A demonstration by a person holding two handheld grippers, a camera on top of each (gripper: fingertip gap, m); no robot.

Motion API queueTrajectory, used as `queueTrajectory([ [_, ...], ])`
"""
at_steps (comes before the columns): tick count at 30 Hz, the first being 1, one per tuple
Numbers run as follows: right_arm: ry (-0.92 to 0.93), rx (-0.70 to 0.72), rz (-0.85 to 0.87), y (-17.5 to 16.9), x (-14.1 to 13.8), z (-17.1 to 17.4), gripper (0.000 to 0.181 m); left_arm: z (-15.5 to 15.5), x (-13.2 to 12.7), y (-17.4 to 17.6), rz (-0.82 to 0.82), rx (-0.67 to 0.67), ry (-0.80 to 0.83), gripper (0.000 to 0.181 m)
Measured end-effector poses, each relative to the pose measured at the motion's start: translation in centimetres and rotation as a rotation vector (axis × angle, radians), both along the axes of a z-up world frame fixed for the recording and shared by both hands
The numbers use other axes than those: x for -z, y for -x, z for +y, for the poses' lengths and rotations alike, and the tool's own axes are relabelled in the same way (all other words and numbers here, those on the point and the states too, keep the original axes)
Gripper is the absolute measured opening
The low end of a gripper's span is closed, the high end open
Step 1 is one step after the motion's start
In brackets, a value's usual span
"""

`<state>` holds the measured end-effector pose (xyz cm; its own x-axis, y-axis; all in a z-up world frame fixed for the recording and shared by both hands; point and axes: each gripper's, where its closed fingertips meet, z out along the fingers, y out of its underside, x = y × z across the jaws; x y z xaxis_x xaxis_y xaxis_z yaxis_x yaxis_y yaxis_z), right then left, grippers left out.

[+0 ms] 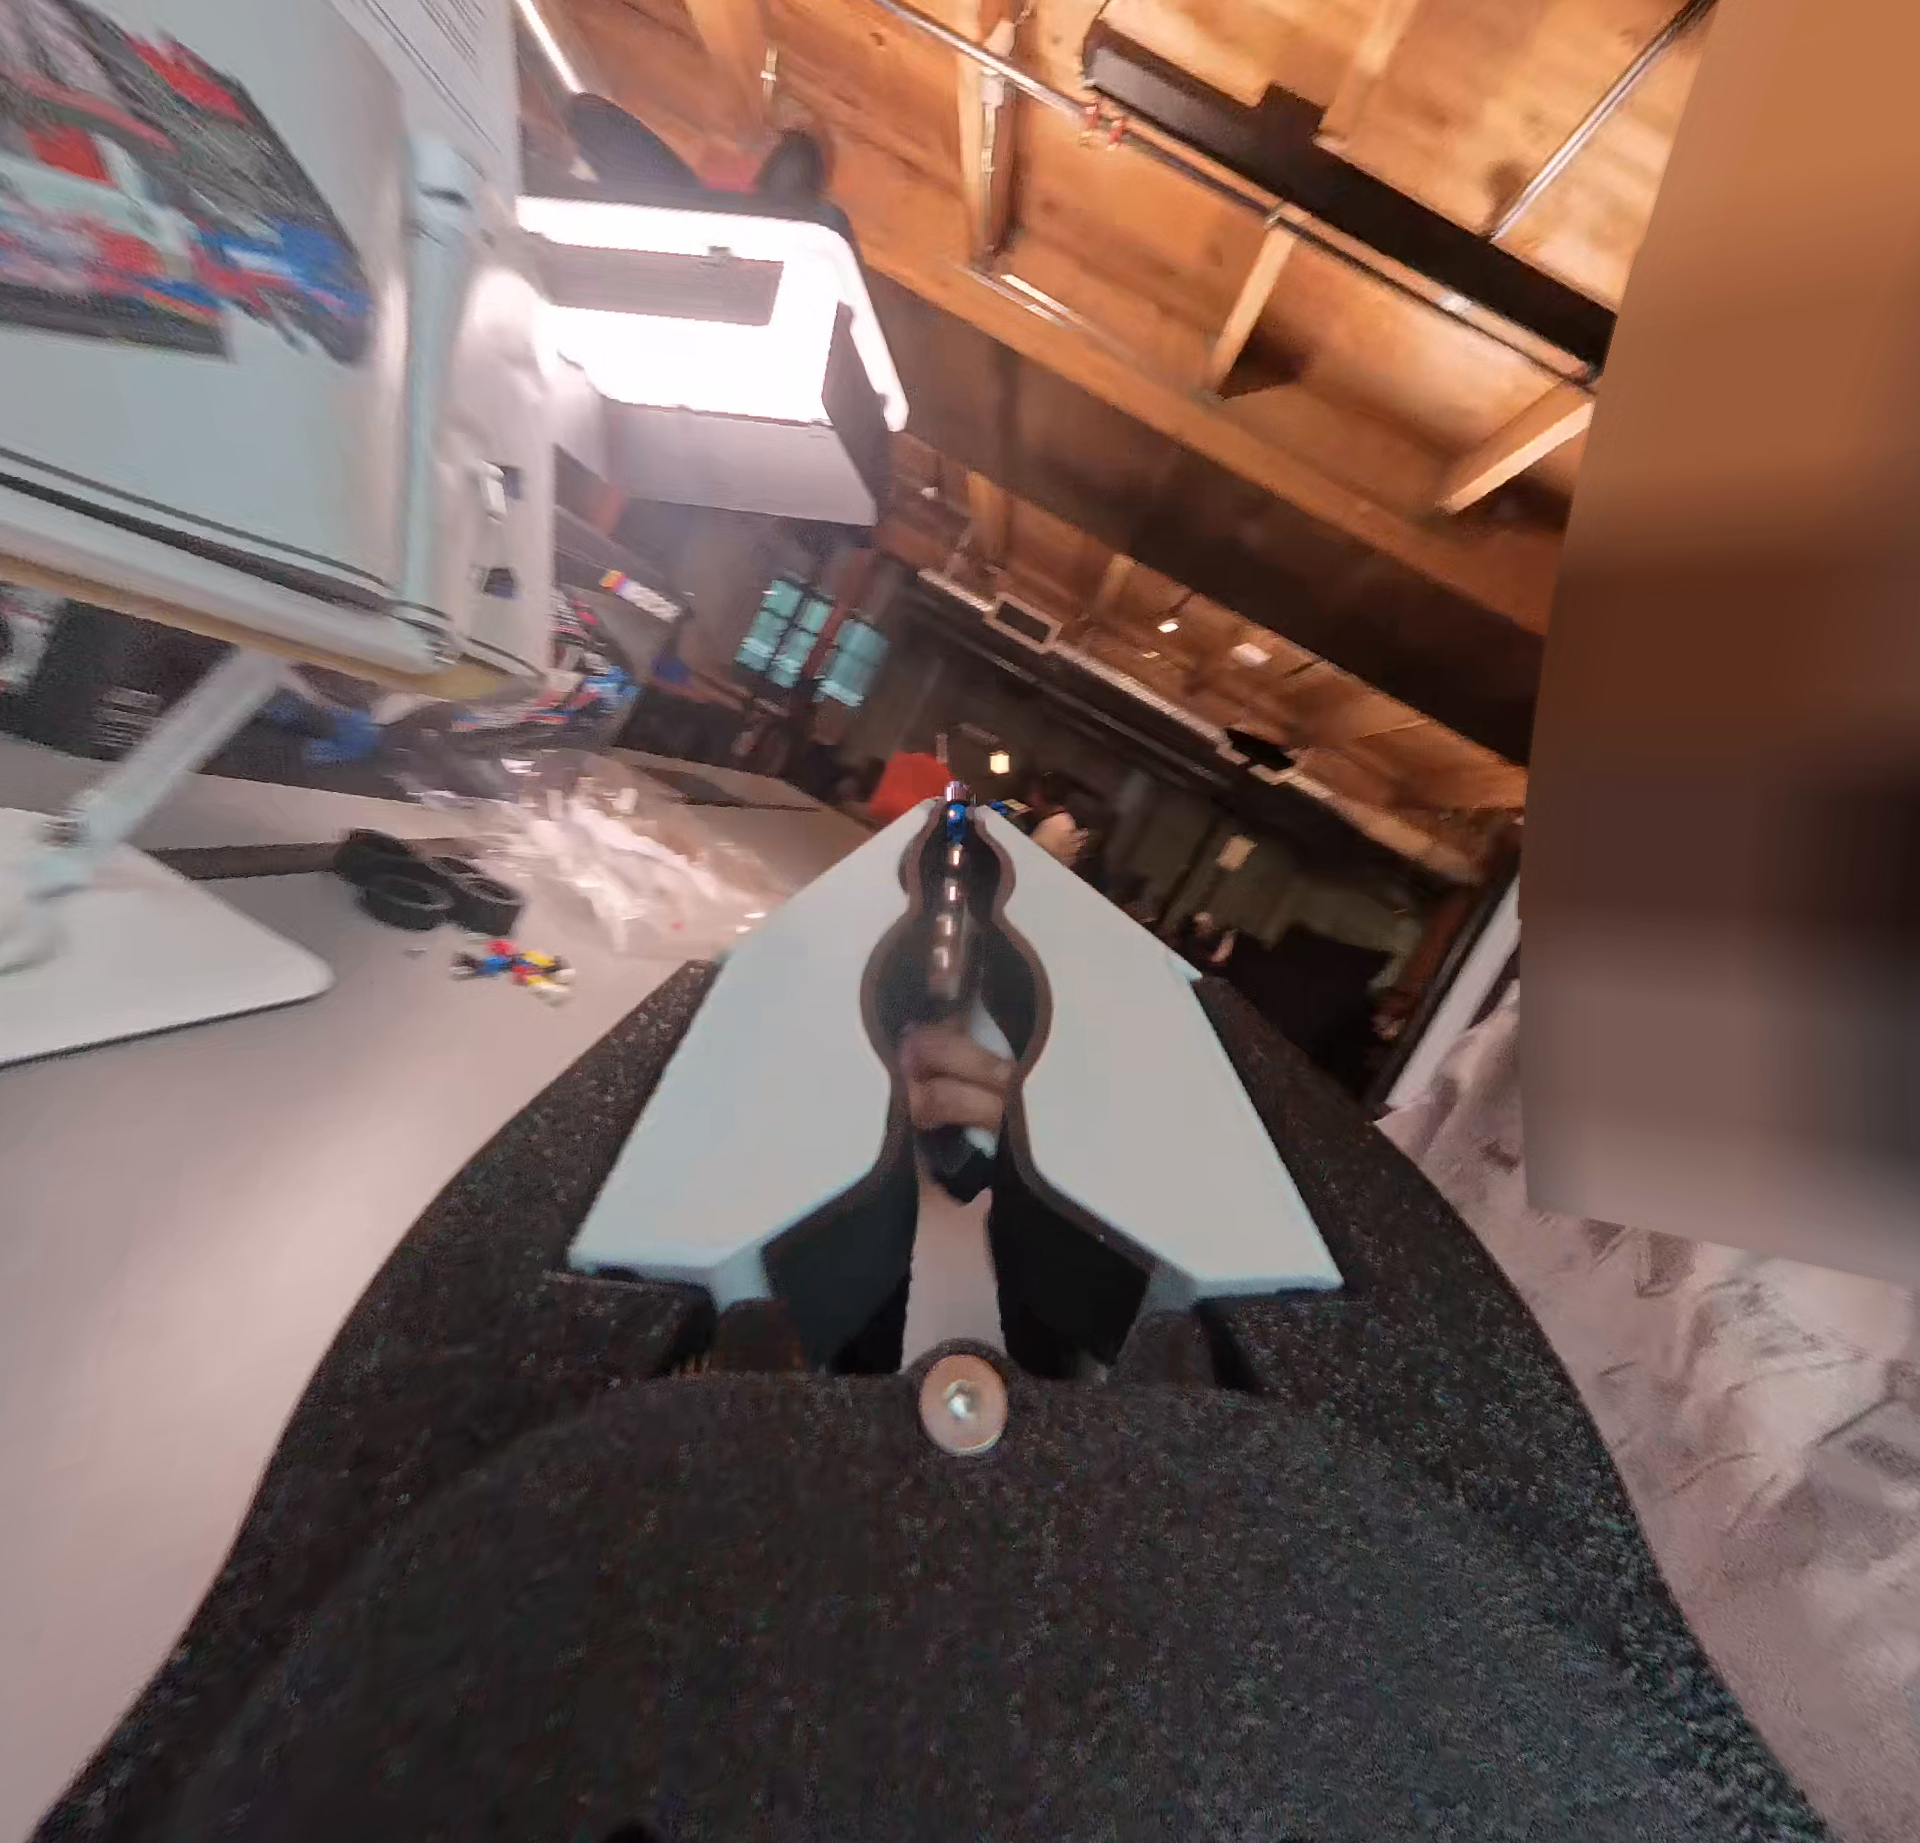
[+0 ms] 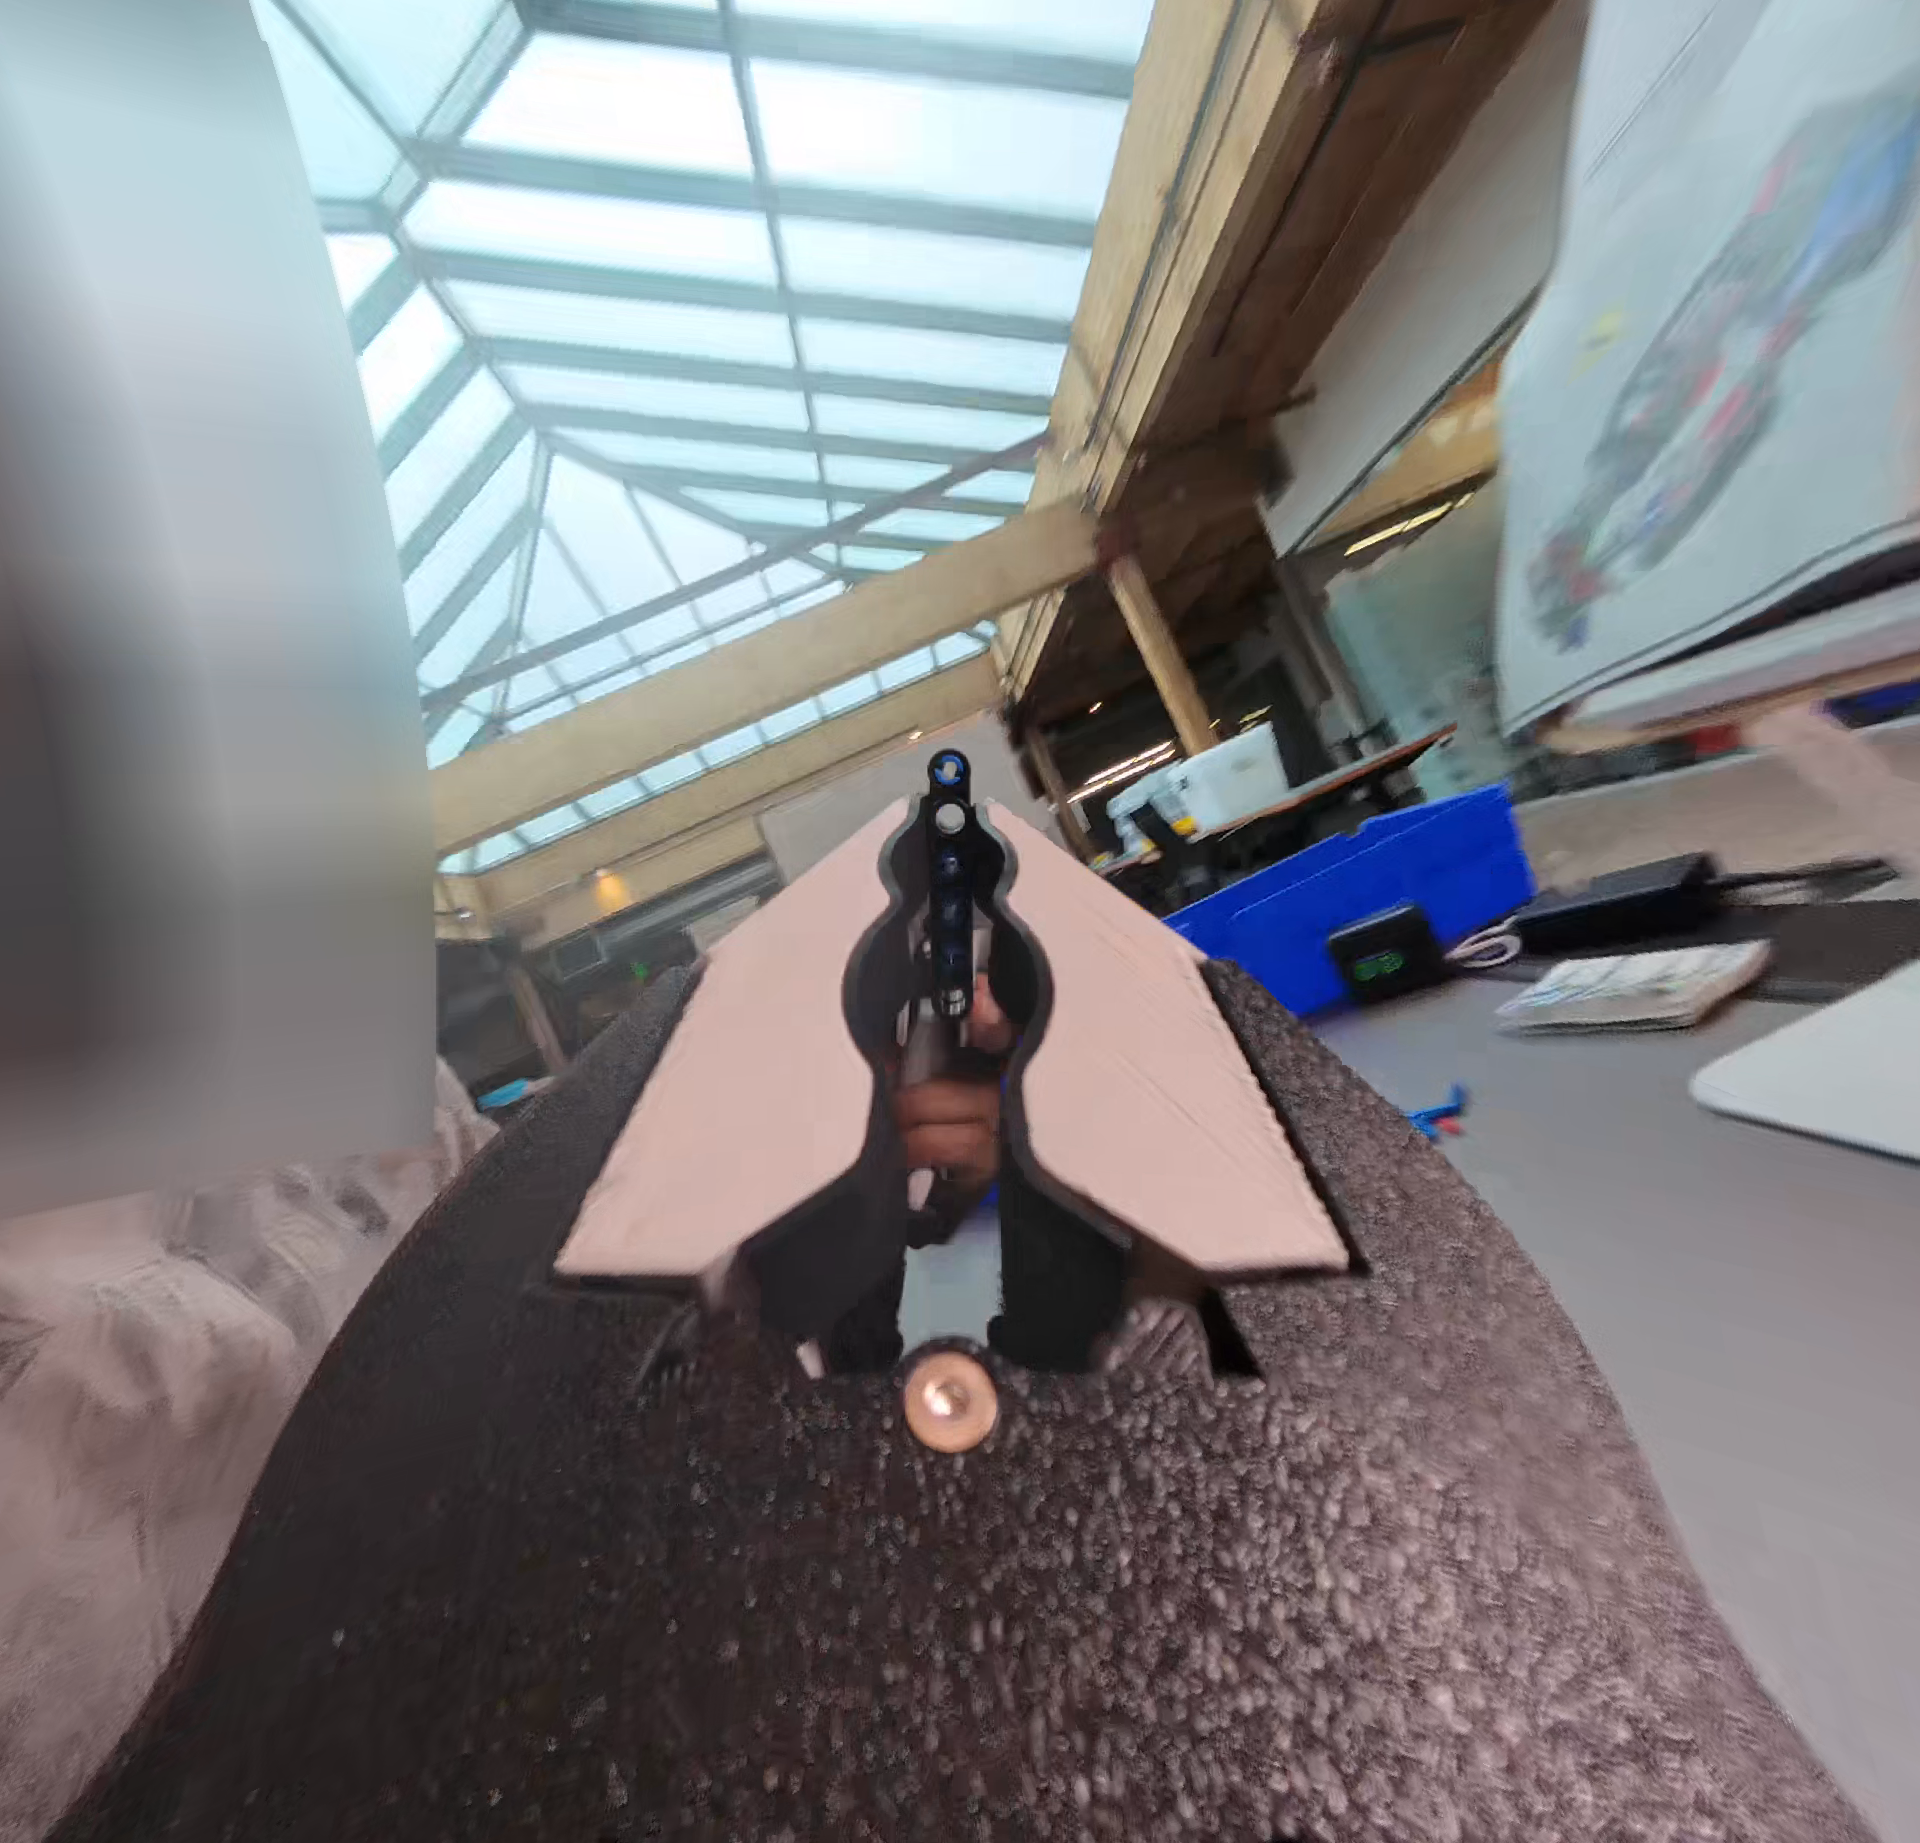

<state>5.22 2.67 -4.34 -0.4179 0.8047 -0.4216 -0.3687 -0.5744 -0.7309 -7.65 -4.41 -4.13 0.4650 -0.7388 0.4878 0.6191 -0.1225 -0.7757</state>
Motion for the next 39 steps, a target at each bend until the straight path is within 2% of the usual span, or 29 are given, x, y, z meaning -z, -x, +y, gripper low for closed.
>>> queueTrajectory([
  [1,-0.059,0.040,-0.036,-0.6,0.3,0.2,0.005,-0.1,0.5,1.1,0.079,-0.053,0.010,0.000],
  [4,-0.161,-0.007,-0.139,2.2,2.3,-3.1,0.005,2.1,3.7,2.0,0.413,-0.199,0.119,0.001],
  [5,-0.168,-0.019,-0.164,2.8,2.7,-3.3,0.006,2.5,3.8,2.9,0.445,-0.229,0.139,0.001],
  [9,-0.174,-0.035,-0.226,3.4,3.8,-3.1,0.006,1.9,3.0,5.0,0.319,-0.205,0.158,0.001],
  [15,-0.152,-0.095,-0.324,4.9,5.7,-4.6,0.006,2.0,5.7,0.5,0.268,-0.026,0.226,0.000],
  [18,-0.234,-0.157,-0.558,5.6,9.4,-5.5,0.006,2.2,7.4,-1.5,0.235,0.054,0.274,0.001],
  [22,-0.563,-0.176,-0.924,4.9,15.8,-7.0,0.006,2.4,8.8,-3.3,0.182,0.146,0.320,0.000],
  [25,-0.552,-0.294,-1.008,4.5,17.7,-9.3,0.006,2.3,9.4,-4.4,0.136,0.199,0.346,0.001],
  [28,-0.714,-0.243,-1.119,4.2,20.1,-9.1,0.010,1.9,9.4,-5.4,0.115,0.246,0.335,0.001],
  [30,-0.689,-0.213,-1.070,4.7,19.1,-8.9,0.028,1.7,9.2,-5.8,0.130,0.261,0.317,0.001],
  [33,-0.536,-0.136,-0.803,5.8,13.4,-7.9,0.045,1.0,8.5,-6.7,0.151,0.291,0.263,0.001],
  [35,-0.475,-0.106,-0.665,5.8,10.3,-7.5,0.040,0.5,8.0,-7.4,0.164,0.308,0.224,0.002],
  [39,-0.483,-0.074,-0.570,5.6,8.8,-7.9,0.011,-0.1,7.8,-8.5,0.232,0.318,0.185,0.001],
])
